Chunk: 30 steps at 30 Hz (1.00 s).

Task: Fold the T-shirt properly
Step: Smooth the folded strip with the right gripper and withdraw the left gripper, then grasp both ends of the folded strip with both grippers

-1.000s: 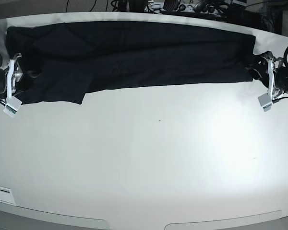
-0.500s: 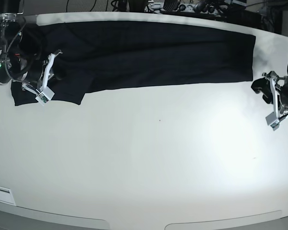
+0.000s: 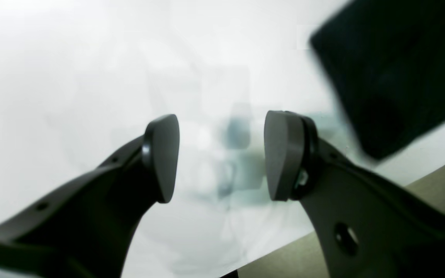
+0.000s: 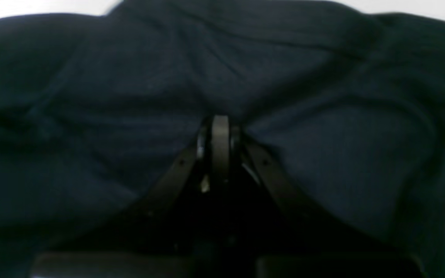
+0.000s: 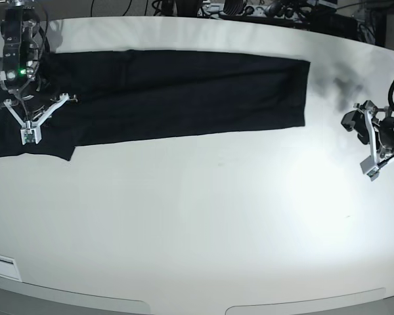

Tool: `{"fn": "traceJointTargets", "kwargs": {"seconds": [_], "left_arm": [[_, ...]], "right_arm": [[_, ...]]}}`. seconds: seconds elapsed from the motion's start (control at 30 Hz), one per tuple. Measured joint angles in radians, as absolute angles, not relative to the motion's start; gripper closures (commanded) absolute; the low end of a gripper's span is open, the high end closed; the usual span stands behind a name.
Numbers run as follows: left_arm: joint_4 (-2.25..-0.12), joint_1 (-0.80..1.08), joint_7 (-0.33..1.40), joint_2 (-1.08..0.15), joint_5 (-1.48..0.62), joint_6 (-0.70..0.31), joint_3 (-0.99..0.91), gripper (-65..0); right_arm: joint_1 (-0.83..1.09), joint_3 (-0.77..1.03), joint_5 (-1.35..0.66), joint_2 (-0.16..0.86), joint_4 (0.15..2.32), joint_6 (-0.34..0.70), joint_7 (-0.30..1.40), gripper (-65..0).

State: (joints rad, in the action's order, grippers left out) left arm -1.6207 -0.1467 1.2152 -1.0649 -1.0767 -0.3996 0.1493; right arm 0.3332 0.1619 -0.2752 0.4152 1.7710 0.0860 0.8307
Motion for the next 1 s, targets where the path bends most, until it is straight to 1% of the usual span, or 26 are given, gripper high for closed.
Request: {"fn": "traceJointTargets", "kwargs": {"seconds": [0.17, 0.2, 0.3, 0.33, 0.37, 0.47, 0.57, 0.7, 0.77, 0.87, 1.0], "left_arm": [[-1.62, -0.146, 1.222, -1.069, -1.085, -0.399, 0.149, -36.4], [-1.621, -0.147, 1.222, -1.069, -1.093, -0.399, 0.149, -36.4], [-1.621, -0.147, 1.225, -1.067, -1.064, -0.391, 0.149, -36.4], [-1.62, -0.147, 1.233, -1.067, -1.055, -0.368, 0.149, -36.4], [-1.62, -0.146, 1.237, -1.066, -1.053, -0.369, 0.143, -36.4], [-1.62, -0.144, 1.246, -1.054, -1.055, -0.353, 0.075, -36.4], [-1.619, -0.142, 1.257, -1.017, -1.041, -0.343, -0.052, -36.4], [-1.576, -0.127, 1.267, -0.982, -1.071, -0.339, -0.223, -36.4], [-1.559, -0.092, 1.285, -0.981, -1.115, -0.35, -0.306, -36.4], [-1.55, -0.013, 1.299, -0.959, -1.126, -0.352, -0.448, -36.4], [-1.551, 0.114, 1.29, -0.896, -1.125, -0.344, -0.615, -36.4]], "right_arm": [[0.318, 0.168, -0.245, 0.37, 1.771, 0.07, 0.839, 0.0], [0.303, 0.168, -0.247, 0.371, 1.773, 0.071, 0.855, -4.4], [0.265, 0.168, -0.245, 0.372, 1.79, 0.079, 0.929, -26.7], [0.26, 0.168, -0.254, 0.371, 1.808, 0.089, 0.942, -32.0], [0.26, 0.165, -0.267, 0.37, 1.83, 0.097, 0.958, -34.8], [0.266, 0.16, -0.287, 0.365, 1.903, 0.112, 0.973, -35.1], [0.265, 0.173, -0.276, 0.364, 1.971, 0.121, 0.969, -35.1], [0.265, 0.219, -0.266, 0.366, 1.975, 0.123, 0.973, -35.1], [0.266, 0.244, -0.264, 0.365, 1.975, 0.124, 0.973, -35.1], [0.266, 0.295, -0.266, 0.363, 1.975, 0.135, 0.974, -35.1], [0.265, 0.397, -0.265, 0.365, 1.975, 0.2, 0.989, -35.1]]}}
